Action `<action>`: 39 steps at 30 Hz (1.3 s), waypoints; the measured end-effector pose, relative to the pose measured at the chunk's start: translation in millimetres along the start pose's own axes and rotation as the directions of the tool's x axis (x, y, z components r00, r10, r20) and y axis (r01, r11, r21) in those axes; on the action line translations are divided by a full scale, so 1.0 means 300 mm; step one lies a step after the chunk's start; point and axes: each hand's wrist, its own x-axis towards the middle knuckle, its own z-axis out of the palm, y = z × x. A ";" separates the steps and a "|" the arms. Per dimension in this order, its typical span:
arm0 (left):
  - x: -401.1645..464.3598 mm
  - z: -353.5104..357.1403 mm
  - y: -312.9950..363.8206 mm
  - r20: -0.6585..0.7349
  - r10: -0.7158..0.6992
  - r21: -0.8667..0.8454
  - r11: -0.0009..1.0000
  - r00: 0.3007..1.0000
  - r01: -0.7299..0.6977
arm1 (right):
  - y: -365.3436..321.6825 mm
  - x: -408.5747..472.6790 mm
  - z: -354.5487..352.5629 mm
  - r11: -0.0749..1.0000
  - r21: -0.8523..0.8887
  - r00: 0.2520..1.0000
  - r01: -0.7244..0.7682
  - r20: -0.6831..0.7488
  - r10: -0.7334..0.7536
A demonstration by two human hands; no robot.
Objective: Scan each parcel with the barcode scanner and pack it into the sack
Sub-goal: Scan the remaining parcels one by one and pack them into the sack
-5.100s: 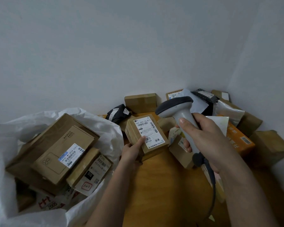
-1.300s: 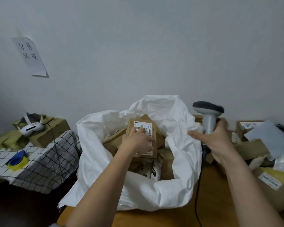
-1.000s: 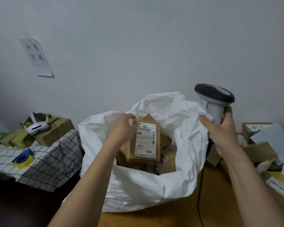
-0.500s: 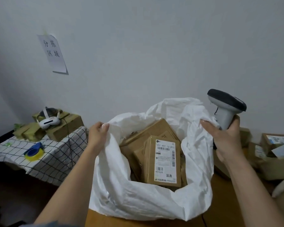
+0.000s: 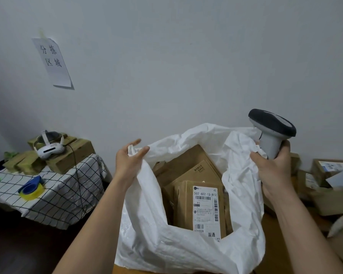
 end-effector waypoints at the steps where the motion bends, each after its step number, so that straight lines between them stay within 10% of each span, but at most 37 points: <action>1: -0.003 0.000 -0.006 -0.006 0.007 0.029 1.000 1.000 -0.007 | 0.004 -0.003 0.005 1.000 -0.008 1.000 0.002 0.004 -0.002; 15: -0.038 -0.030 -0.019 0.018 0.076 0.235 0.969 0.997 -0.078 | -0.025 -0.037 0.067 0.999 0.036 0.999 0.010 -0.053 -0.008; 24: -0.020 -0.088 0.455 -0.438 0.132 -0.189 0.953 0.889 -0.235 | -0.383 0.086 0.129 0.906 0.057 0.894 0.420 -0.198 -0.402; 29: -0.081 -0.101 0.338 -0.455 -0.009 -0.028 1.000 0.890 -0.004 | -0.327 0.070 0.194 0.955 0.094 0.959 0.283 -0.060 -0.278; 35: -0.016 -0.183 0.472 -0.571 0.278 0.029 0.947 0.772 -0.319 | -0.450 0.130 0.220 0.865 0.202 0.873 0.460 -0.278 -0.400; 39: -0.042 -0.143 0.300 -0.478 0.147 0.151 0.985 0.866 -0.084 | -0.276 0.066 0.203 0.981 0.077 0.974 0.176 -0.160 -0.162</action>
